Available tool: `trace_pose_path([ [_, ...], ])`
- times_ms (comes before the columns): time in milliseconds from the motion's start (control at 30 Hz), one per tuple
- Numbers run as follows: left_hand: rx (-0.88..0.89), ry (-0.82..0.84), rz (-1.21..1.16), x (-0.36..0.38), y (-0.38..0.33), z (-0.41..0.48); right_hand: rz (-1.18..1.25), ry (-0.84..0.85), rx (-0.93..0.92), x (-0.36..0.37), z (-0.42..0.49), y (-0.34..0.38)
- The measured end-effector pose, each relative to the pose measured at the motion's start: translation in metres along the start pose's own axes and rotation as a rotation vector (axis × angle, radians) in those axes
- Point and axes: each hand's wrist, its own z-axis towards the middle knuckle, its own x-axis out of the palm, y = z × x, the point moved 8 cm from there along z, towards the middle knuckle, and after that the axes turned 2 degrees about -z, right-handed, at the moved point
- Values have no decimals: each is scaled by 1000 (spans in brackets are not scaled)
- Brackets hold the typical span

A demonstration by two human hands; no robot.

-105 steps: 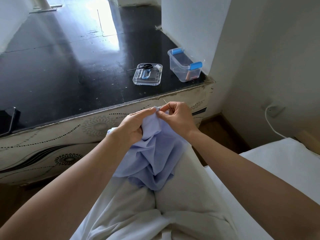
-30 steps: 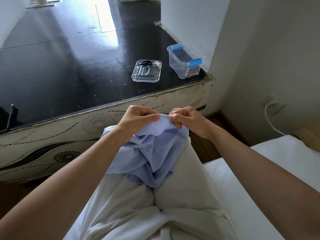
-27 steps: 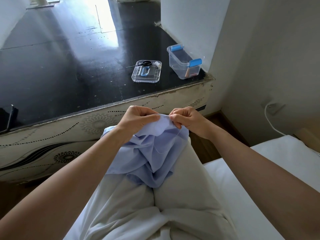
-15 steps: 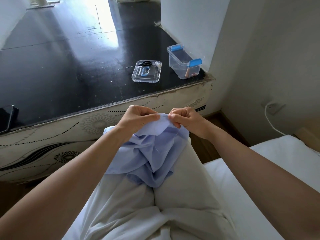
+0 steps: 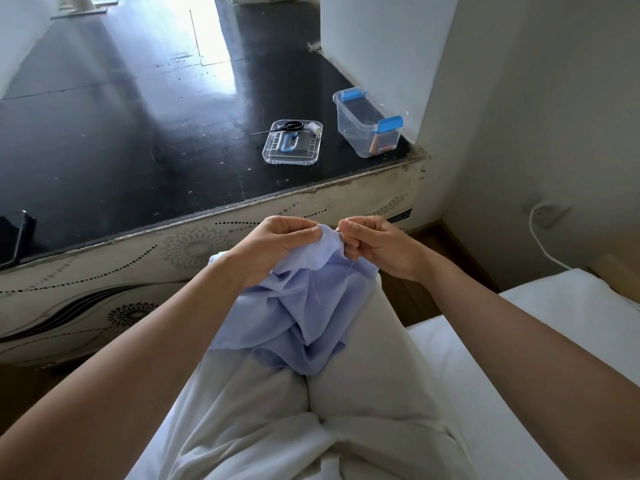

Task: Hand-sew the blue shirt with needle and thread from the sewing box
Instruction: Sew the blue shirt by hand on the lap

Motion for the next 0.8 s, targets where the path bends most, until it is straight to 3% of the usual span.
trace_pose_path([
  [167, -41, 50, -149, 5, 3, 1, 144, 36, 12, 4, 4, -3],
  [300, -226, 88, -375, 17, 14, -2, 209, 57, 8, 11, 4, 0],
  [433, -282, 133, -494, 24, 18, 0, 219, 29, 20, 14, 3, 4],
  [633, -173, 61, -288, 14, 13, 5, 137, -73, 6, 9, 1, 5],
  [800, -105, 5, -309, 8, 10, 9, 144, -151, 0, -6, 1, -2],
])
